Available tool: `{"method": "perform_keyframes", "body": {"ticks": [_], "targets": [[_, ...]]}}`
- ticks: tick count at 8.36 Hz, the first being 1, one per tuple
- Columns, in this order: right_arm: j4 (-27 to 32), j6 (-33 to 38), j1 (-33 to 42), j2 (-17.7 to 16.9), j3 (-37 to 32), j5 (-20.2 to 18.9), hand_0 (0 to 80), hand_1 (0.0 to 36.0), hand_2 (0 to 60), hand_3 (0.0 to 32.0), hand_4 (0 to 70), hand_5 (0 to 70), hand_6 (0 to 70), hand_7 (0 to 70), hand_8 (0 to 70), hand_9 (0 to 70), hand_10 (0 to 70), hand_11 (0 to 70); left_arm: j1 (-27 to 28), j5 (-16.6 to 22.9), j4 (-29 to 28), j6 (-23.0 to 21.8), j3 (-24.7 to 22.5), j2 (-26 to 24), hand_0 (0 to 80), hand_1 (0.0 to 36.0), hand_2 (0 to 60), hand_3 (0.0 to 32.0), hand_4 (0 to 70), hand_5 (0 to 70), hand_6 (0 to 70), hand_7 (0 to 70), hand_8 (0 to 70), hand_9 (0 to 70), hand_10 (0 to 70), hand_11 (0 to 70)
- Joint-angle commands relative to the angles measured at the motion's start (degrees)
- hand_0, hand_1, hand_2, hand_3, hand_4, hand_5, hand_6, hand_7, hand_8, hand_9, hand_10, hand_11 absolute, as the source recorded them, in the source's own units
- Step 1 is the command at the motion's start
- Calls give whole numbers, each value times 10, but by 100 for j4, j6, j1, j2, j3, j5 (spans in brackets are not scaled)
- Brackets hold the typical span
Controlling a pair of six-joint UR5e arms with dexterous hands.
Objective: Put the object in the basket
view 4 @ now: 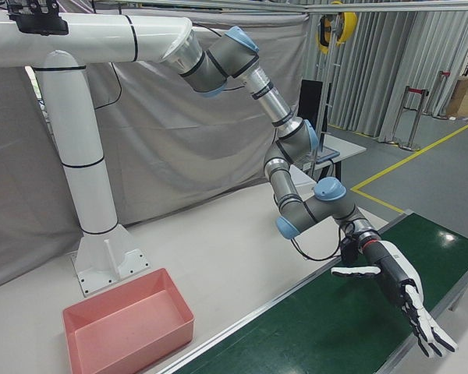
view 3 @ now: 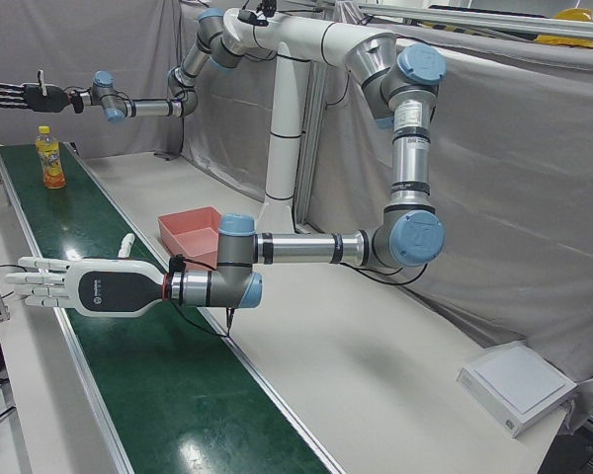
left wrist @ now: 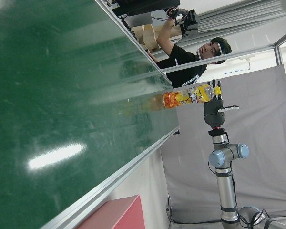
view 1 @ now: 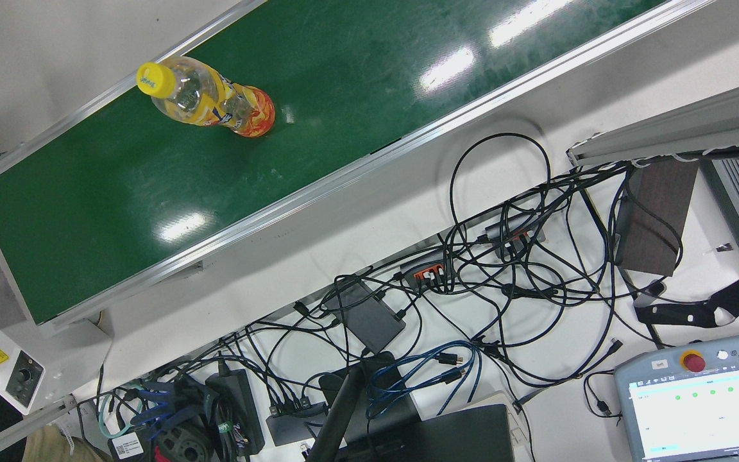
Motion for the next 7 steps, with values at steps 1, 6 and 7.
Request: {"method": "perform_keyframes", "body": {"ticks": [1, 6, 7], "targets": [[0, 0, 0, 2, 0, 0, 0, 0, 0, 0, 0, 0, 0, 0, 0, 0, 0, 0, 6, 0, -3, 0, 23, -5, 523, 88, 0, 0, 130, 0, 0, 0, 7, 32, 50, 87], [-8, 0, 0, -7, 0, 0, 0, 0, 0, 0, 0, 0, 0, 0, 0, 0, 0, 0, 6, -9, -12, 0, 15, -13, 517, 82, 0, 0, 134, 20, 0, 0, 25, 58, 44, 78], [-8, 0, 0, 2, 0, 0, 0, 0, 0, 0, 0, 0, 0, 0, 0, 0, 0, 0, -3, -9, -12, 0, 15, -31, 515, 80, 0, 0, 136, 22, 0, 0, 24, 57, 43, 76]]}}
